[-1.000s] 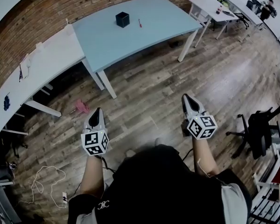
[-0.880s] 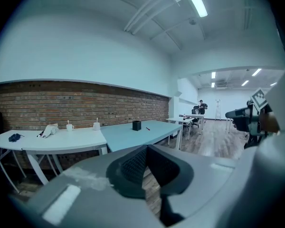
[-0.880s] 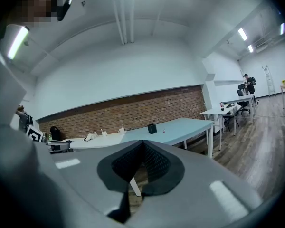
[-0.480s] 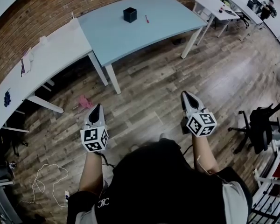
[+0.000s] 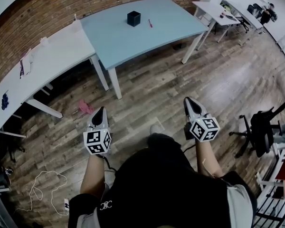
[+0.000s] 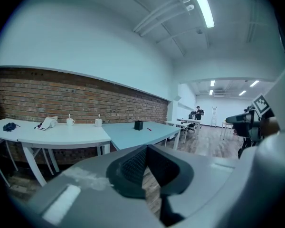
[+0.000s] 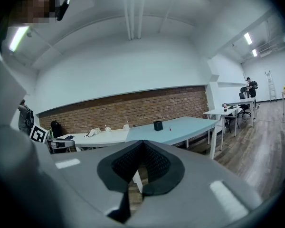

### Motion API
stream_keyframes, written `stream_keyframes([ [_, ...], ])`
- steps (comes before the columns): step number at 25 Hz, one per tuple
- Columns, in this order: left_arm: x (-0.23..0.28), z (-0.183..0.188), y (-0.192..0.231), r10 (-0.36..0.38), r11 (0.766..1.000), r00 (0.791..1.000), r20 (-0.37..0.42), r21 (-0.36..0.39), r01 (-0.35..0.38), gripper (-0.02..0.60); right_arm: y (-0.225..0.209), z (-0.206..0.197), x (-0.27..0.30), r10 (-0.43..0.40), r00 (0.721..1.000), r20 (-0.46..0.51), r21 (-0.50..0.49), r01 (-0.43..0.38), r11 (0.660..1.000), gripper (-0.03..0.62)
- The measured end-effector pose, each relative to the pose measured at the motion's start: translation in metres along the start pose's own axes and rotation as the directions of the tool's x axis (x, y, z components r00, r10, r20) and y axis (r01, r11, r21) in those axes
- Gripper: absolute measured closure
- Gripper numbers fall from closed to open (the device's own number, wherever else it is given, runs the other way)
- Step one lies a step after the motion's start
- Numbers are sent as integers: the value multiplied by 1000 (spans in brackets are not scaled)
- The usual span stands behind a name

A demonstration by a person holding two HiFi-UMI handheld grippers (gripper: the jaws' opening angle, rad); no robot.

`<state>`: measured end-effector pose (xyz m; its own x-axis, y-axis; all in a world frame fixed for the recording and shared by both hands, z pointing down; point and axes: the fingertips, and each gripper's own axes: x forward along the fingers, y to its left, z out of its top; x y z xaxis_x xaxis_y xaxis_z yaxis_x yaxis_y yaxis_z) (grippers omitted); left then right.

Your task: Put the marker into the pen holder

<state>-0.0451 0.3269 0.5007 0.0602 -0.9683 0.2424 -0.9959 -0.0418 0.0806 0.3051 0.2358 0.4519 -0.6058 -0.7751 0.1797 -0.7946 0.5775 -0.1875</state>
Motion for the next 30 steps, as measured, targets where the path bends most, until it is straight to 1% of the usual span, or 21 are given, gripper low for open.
stream_keyframes([
  [5,11,7,8,-3,1000,1000,12,22,2,574,3,3,18,17,1000,19,-15,-17,1000,589],
  [10,29,17,18,9,997,1000,23,80,-11,574,-11,-3,42,32,999,18,2,-32,999,589],
  [13,52,24,30,19,993,1000,24,112,-22,574,-23,-9,74,39,999,10,7,-39,999,588],
  [18,118,30,61,36,996,999,9,86,-37,574,-52,-5,156,60,998,-3,3,-60,998,589],
  [20,152,38,73,40,997,999,5,65,-40,574,-67,7,198,63,998,-4,3,-63,998,589],
  [22,184,49,79,29,999,1000,7,41,-29,574,-78,26,234,70,998,3,-9,-70,998,588],
  [24,216,61,82,14,999,1000,8,39,-14,574,-89,43,266,70,998,2,-24,-70,997,589],
  [26,245,73,84,4,999,1000,12,34,-4,574,-105,52,296,57,998,-12,-30,-58,998,588],
  [30,299,93,93,-8,1000,1000,2,-9,8,574,-140,68,356,12,999,-39,-35,-14,999,589],
])
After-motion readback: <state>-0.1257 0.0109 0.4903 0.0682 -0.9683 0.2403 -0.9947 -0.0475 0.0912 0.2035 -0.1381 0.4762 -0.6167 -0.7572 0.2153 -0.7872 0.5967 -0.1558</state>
